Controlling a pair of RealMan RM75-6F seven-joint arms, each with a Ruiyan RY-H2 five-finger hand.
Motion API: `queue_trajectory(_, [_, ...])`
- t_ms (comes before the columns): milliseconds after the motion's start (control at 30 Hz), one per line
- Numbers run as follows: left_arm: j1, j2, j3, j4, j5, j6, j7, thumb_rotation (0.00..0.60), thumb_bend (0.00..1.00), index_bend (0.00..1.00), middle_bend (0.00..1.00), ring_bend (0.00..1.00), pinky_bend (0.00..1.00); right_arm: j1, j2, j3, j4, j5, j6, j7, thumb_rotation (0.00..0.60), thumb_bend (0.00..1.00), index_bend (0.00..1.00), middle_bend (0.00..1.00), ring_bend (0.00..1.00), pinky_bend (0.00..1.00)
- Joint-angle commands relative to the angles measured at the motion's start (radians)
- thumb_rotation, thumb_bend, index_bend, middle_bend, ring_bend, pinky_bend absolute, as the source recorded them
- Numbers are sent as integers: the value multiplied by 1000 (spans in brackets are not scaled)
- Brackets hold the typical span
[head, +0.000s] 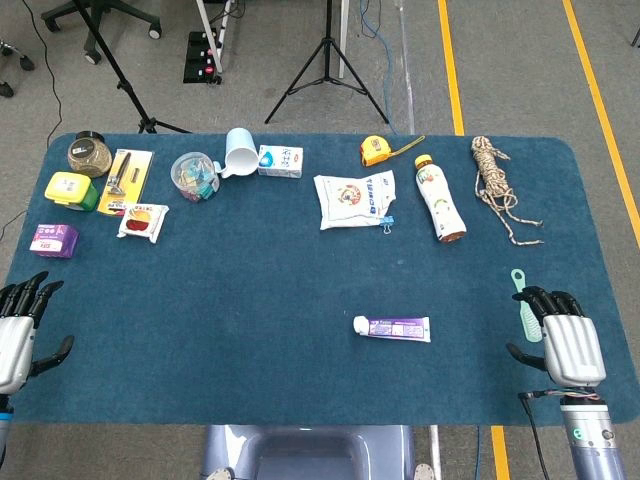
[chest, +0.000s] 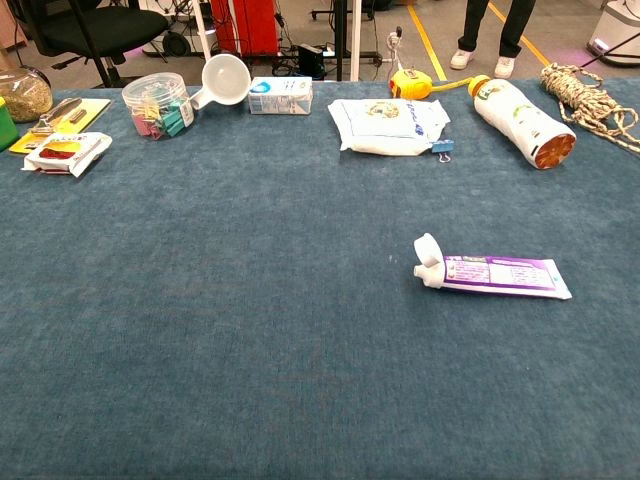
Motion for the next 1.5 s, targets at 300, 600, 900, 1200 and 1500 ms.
queue_trajectory(300, [8, 7, 2, -4, 8, 12, -6, 583, 295, 127, 87, 98, 77, 2, 10, -6, -8, -6, -10, 6, 600, 140, 283, 251, 290, 185])
queue_trajectory(600, [-2, 38, -9, -20, 19, 2, -41, 584, 296, 127, 87, 98, 77, 9, 25, -15, -19, -30, -21, 13, 600, 140, 283, 251, 290, 207])
queue_trajectory(900, [-29, 66, -29, -33, 29, -20, -55, 582, 295, 127, 87, 98, 77, 51, 45, -24, -52, -83, -73, 20, 600, 140, 283, 256, 297, 297])
queue_trajectory(1200, [-56, 82, -52, -40, 21, -37, -51, 584, 295, 127, 87, 99, 77, 126, 37, -12, -110, -99, -166, 9, 600, 140, 281, 256, 297, 297])
queue_trajectory(1500, [-70, 91, -63, -37, 3, -45, -47, 584, 296, 127, 87, 100, 77, 249, -27, 26, -148, 32, -353, -104, 600, 140, 273, 255, 299, 329])
